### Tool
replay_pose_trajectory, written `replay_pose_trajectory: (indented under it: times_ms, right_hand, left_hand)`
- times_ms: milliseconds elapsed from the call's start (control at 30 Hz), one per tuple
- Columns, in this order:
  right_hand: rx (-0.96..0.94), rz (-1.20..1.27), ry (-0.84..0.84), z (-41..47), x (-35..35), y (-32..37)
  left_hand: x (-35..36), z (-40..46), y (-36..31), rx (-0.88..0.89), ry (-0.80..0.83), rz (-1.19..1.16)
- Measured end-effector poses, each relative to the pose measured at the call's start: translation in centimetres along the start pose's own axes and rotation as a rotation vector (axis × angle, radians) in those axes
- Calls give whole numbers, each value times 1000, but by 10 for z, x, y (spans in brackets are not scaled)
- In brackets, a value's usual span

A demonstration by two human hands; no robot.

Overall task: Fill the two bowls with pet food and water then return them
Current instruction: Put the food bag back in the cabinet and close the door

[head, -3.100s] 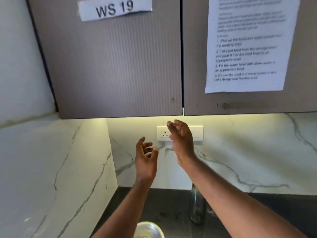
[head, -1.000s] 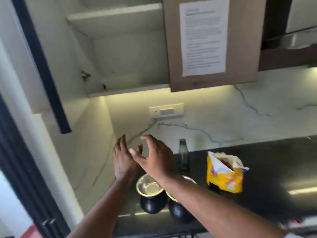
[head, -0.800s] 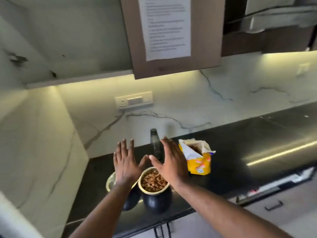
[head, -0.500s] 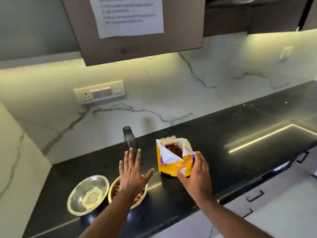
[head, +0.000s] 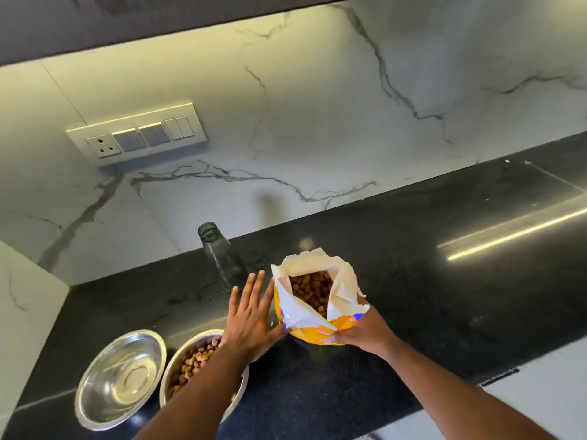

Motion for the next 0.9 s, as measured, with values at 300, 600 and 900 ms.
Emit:
replay_pose_trajectory:
  times_ms: [300, 600, 900]
  right_hand:
    - [65, 26, -102, 9, 4, 10]
    - [-109, -58, -99, -4, 34, 107]
    - [-615, -113, -381, -22, 89, 298]
  left_hand:
    - [-4, -2, 7, -6, 52, 16]
    - [-95, -48, 42, -27, -223, -54]
    - [-284, -121, 117, 83, -762, -239]
Point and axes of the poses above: each hand's wrist, its own z-axis towards the middle knuckle, its own x-axis out of the palm, y = z × x, the point moved 5 cm from there along z, towards the middle knuckle, and after that the axes turned 6 degrees about -z, right-handed, at the moved point
